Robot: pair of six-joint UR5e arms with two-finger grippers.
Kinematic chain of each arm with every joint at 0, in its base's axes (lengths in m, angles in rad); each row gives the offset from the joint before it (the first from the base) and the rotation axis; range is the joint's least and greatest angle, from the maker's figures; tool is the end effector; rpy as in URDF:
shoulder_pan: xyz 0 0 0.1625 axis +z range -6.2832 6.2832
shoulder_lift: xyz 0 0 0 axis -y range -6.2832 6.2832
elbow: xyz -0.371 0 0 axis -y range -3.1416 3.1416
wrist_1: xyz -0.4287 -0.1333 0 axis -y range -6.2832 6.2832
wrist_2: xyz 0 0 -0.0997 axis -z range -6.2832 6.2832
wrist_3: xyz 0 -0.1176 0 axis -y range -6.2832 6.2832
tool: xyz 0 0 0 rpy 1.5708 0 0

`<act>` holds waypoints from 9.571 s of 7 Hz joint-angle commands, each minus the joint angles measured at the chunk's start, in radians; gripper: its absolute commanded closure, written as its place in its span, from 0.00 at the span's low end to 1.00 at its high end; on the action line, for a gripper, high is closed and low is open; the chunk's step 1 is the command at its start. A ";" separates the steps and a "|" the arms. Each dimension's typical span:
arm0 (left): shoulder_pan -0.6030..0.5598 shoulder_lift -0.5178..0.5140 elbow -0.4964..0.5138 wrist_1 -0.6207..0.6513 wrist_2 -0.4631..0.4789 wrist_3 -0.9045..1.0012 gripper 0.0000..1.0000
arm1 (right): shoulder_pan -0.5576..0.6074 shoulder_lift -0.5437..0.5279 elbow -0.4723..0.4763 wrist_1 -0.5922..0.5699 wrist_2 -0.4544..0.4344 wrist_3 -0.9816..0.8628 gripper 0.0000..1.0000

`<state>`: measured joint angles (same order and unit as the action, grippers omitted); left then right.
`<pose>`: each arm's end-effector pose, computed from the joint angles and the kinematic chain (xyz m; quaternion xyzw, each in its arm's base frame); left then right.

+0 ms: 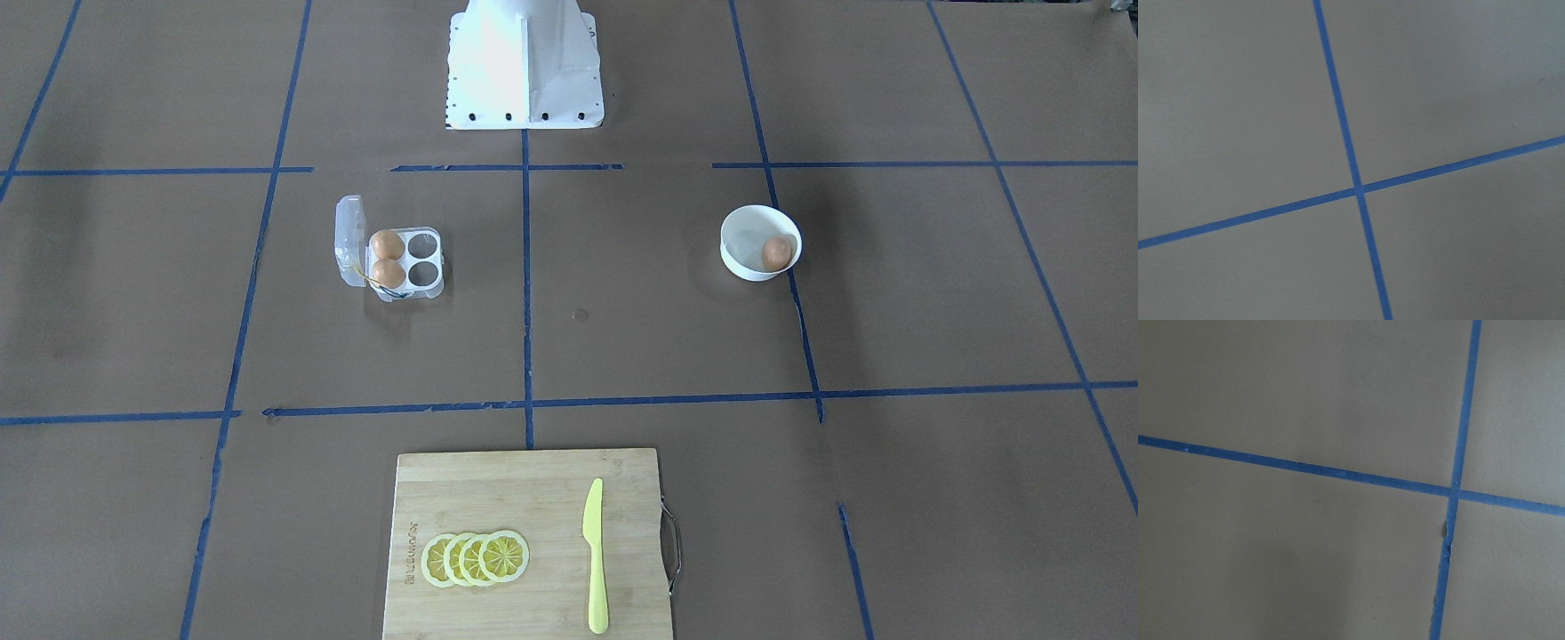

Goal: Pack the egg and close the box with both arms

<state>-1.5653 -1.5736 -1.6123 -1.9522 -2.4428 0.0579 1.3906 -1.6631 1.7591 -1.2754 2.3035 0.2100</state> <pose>-0.0402 -0.5516 0.5422 0.2022 0.4076 0.1172 0.8827 -0.0391 -0.5194 0.5336 0.1100 -0.3799 -0.0560 0.9168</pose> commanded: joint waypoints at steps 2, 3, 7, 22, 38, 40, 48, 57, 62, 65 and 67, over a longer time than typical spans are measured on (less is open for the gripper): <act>0.001 -0.020 0.054 -0.365 -0.103 -0.015 0.00 | -0.001 0.008 0.023 0.097 0.004 0.037 0.00; 0.001 -0.023 0.040 -0.401 -0.107 -0.092 0.00 | -0.001 0.008 0.020 0.097 0.005 0.075 0.00; 0.253 -0.013 -0.117 -0.654 -0.090 -0.448 0.00 | 0.001 -0.001 0.020 0.100 0.082 0.077 0.00; 1.057 0.081 -0.314 -0.424 0.774 -0.967 0.23 | 0.001 -0.023 0.025 0.100 0.080 0.080 0.00; 1.082 0.044 -0.268 -0.416 0.768 -0.952 0.30 | 0.001 -0.023 0.019 0.100 0.077 0.078 0.00; 1.076 0.006 -0.220 -0.416 0.772 -0.952 0.30 | 0.001 -0.023 0.017 0.100 0.077 0.078 0.00; 1.067 -0.029 -0.201 -0.415 0.775 -0.966 0.29 | 0.001 -0.023 0.016 0.102 0.076 0.077 0.00; 0.967 0.061 -0.283 -0.497 0.708 -0.831 0.72 | 0.001 -0.023 0.016 0.100 0.076 0.078 0.00; 0.918 -0.127 -0.217 -0.728 0.605 -1.264 0.69 | 0.001 -0.023 0.017 0.100 0.076 0.078 0.00; 1.063 -0.366 -0.097 -0.728 0.813 -1.640 0.69 | 0.001 -0.023 0.016 0.100 0.076 0.078 0.00; 1.239 -0.523 -0.019 -0.732 1.036 -1.789 0.69 | 0.001 -0.026 0.016 0.102 0.076 0.078 0.00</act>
<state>-0.4233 -2.0086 -1.6821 -2.6817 -1.5374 -1.6276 1.3913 -1.6872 1.7751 -1.1746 2.3792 0.2884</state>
